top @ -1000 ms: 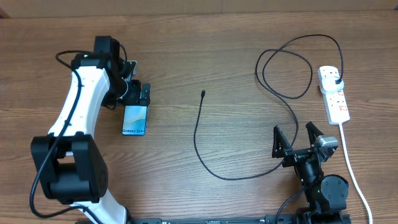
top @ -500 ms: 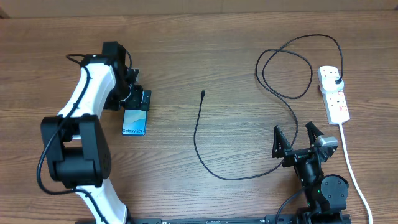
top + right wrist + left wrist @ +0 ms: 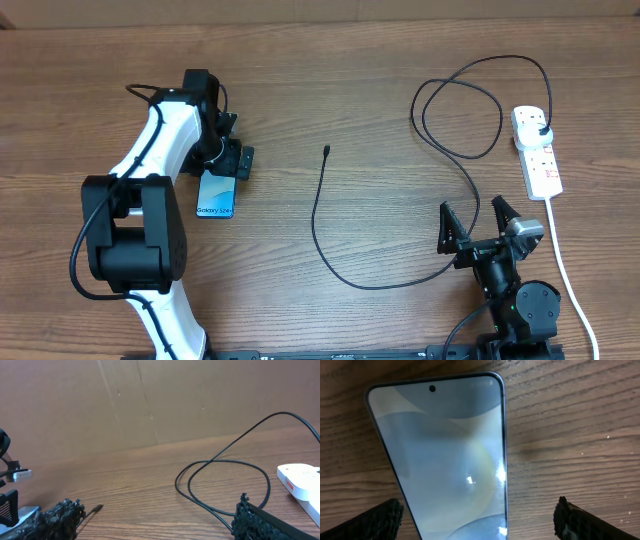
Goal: Plug charger to phone and switch on socket
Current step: 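Close the left gripper on the phone's sides and grip it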
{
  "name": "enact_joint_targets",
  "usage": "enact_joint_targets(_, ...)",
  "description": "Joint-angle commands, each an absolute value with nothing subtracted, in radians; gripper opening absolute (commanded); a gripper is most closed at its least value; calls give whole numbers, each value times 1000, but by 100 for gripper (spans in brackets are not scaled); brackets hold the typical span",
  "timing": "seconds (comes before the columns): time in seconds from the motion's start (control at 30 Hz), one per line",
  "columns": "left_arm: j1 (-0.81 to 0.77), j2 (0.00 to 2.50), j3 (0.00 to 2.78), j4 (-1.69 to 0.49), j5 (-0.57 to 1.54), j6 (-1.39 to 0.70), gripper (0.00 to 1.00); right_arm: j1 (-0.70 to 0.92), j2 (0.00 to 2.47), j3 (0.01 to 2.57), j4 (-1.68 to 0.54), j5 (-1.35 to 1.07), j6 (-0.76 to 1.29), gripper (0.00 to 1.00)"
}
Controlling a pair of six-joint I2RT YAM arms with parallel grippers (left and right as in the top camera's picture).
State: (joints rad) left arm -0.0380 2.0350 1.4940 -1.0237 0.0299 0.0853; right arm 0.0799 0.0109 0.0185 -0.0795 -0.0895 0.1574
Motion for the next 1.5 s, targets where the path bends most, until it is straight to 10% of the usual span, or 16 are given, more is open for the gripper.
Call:
enact_joint_targets(0.0, -39, 2057, 1514, -1019, -17, 82, 99, 86, 3, 8, -76, -90, 159, 100)
enact_joint_targets(1.47, -40, 2059, 1362, -886, -25, 18, 94, 86, 3, 8, -76, -91, 159, 100)
